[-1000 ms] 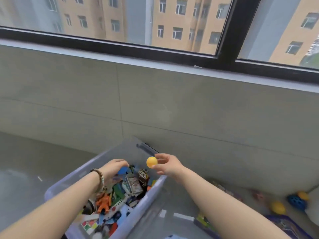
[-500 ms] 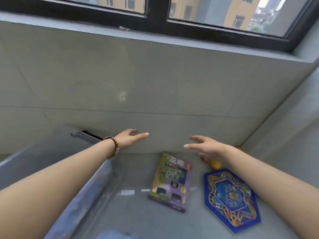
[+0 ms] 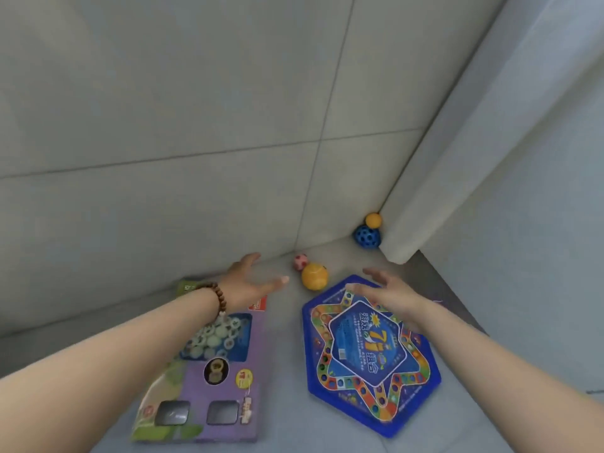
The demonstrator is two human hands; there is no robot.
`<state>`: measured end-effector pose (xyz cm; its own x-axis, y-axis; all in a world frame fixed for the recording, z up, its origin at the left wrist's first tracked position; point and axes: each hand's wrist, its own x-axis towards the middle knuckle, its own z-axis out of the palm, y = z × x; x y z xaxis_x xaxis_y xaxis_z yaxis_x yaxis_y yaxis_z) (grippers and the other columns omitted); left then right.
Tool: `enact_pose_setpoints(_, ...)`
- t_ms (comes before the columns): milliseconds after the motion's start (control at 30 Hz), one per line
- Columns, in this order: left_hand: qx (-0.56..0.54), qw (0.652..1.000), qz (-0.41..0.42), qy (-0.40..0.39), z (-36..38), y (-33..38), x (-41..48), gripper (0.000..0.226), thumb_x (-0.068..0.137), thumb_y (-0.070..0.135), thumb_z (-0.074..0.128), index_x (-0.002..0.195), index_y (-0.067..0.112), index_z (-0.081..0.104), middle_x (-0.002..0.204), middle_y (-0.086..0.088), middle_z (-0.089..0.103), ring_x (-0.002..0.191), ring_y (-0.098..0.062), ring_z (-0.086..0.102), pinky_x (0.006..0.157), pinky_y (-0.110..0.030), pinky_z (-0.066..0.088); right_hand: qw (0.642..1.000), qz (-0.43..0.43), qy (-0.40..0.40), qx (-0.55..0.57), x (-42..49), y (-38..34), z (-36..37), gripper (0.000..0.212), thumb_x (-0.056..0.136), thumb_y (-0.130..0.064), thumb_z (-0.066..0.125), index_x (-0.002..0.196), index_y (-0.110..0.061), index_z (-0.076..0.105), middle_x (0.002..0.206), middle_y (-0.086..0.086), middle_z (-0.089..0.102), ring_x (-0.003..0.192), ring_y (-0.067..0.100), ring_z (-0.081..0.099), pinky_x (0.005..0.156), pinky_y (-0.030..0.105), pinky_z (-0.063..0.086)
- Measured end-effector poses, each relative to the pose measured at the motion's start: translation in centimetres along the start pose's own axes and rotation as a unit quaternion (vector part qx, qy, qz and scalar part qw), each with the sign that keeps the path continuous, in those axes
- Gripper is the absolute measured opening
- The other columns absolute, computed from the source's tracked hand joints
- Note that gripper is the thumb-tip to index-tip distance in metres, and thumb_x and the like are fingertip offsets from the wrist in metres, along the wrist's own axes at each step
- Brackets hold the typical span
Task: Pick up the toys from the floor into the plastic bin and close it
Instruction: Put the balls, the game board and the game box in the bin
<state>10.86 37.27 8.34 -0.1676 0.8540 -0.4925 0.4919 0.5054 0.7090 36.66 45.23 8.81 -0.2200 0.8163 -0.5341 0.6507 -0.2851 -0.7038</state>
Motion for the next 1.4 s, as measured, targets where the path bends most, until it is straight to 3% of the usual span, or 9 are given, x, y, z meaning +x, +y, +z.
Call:
enact_pose_setpoints(167,0.094,0.995,0.039,0.004,4.8,-1.3,6.5,0.122,0.050,0.074,0.063,0.148,0.025,0.012,0.156,-0.004,0.013,0.143,-0.020,0.016,0.114,-0.033,0.021,0.991,-0.038,0.125,-0.034,4.7,6.3,-0.9,0.068,0.071,-0.045,0.076,0.130,-0.029,0.047,0.141,-0.002,0.043,0.129,0.018,0.041,0.102,0.030,0.036)
enact_pose_setpoints(333,0.172,0.984,0.055,-0.004,7.9,-1.8,11.4,0.118,0.057,0.062,0.076,0.147,0.033,0.005,0.157,-0.004,-0.002,0.144,-0.026,0.006,0.113,-0.042,0.022,0.944,-0.062,0.232,-0.226,6.4,10.5,-2.7,0.063,0.071,-0.053,0.072,0.127,-0.035,0.051,0.143,-0.002,0.042,0.138,0.021,0.028,0.115,0.046,0.014)
enact_pose_setpoints(533,0.230,0.970,0.072,-0.036,9.0,-0.9,15.7,0.125,0.054,0.060,0.079,0.147,0.036,-0.001,0.157,0.000,-0.006,0.144,-0.028,0.007,0.114,-0.046,0.025,0.944,0.033,0.275,-0.181,6.9,14.7,-4.1,0.067,0.074,-0.046,0.073,0.133,-0.026,0.048,0.148,0.004,0.033,0.138,0.028,0.024,0.110,0.042,0.027)
enact_pose_setpoints(700,0.237,0.967,0.085,-0.049,9.9,0.4,16.9,0.083,0.063,0.049,0.079,0.131,0.027,0.037,0.136,-0.005,0.026,0.107,-0.021,0.049,0.096,-0.029,0.043,0.942,0.049,0.300,-0.142,7.7,16.0,-5.0,0.044,0.083,-0.024,0.069,0.124,-0.022,0.053,0.136,0.008,0.032,0.124,0.030,0.041,0.098,0.041,0.046)
enact_pose_setpoints(867,0.195,0.978,0.079,-0.013,10.9,-0.5,16.4,0.055,0.067,0.038,0.077,0.110,0.023,0.047,0.127,-0.004,0.029,0.093,-0.018,0.047,0.082,-0.025,0.044,0.946,0.025,0.289,-0.142,7.3,16.2,-5.1,0.035,0.087,-0.014,0.063,0.119,-0.019,0.049,0.132,0.010,0.038,0.105,0.021,0.049,0.075,0.027,0.046)
enact_pose_setpoints(967,0.100,0.992,0.065,0.028,9.5,0.0,14.9,0.049,0.070,0.032,0.077,0.107,0.023,0.047,0.123,-0.004,0.032,0.093,-0.019,0.047,0.078,-0.024,0.040,0.943,-0.029,0.304,-0.132,6.7,14.0,-4.2,0.042,0.083,-0.016,0.068,0.120,-0.021,0.049,0.128,0.007,0.043,0.109,0.023,0.051,0.081,0.031,0.047)
enact_pose_setpoints(1133,0.010,0.993,0.117,0.009,2.4,2.8,8.3,0.047,0.055,0.039,0.082,0.091,0.027,0.055,0.116,-0.010,0.049,0.094,-0.022,0.058,0.048,-0.018,0.050,0.971,-0.188,0.144,0.035,3.2,1.8,-0.2,0.053,0.074,-0.018,0.078,0.119,-0.024,0.051,0.112,-0.007,0.057,0.094,0.003,0.058,0.075,0.011,0.049)
enact_pose_setpoints(1300,0.056,0.986,0.153,0.017,-8.7,3.2,-5.9,0.051,0.046,0.058,0.070,0.088,0.031,0.057,0.097,0.006,0.062,0.083,-0.006,0.060,0.070,-0.015,0.048,0.959,-0.278,-0.038,0.036,-6.2,-12.6,4.1,0.051,0.070,-0.024,0.081,0.114,-0.029,0.058,0.114,-0.006,0.061,0.102,0.016,0.062,0.078,0.030,0.058)
enact_pose_setpoints(1400,0.000,0.989,0.137,0.048,-15.3,1.2,-15.1,0.058,0.041,0.063,0.065,0.087,0.029,0.059,0.082,0.010,0.065,0.067,0.001,0.060,0.062,-0.013,0.050,0.937,-0.330,-0.110,-0.023,-13.6,-20.1,8.2,0.052,0.071,-0.020,0.081,0.116,-0.025,0.056,0.113,-0.008,0.060,0.097,0.006,0.060,0.080,0.011,0.049)
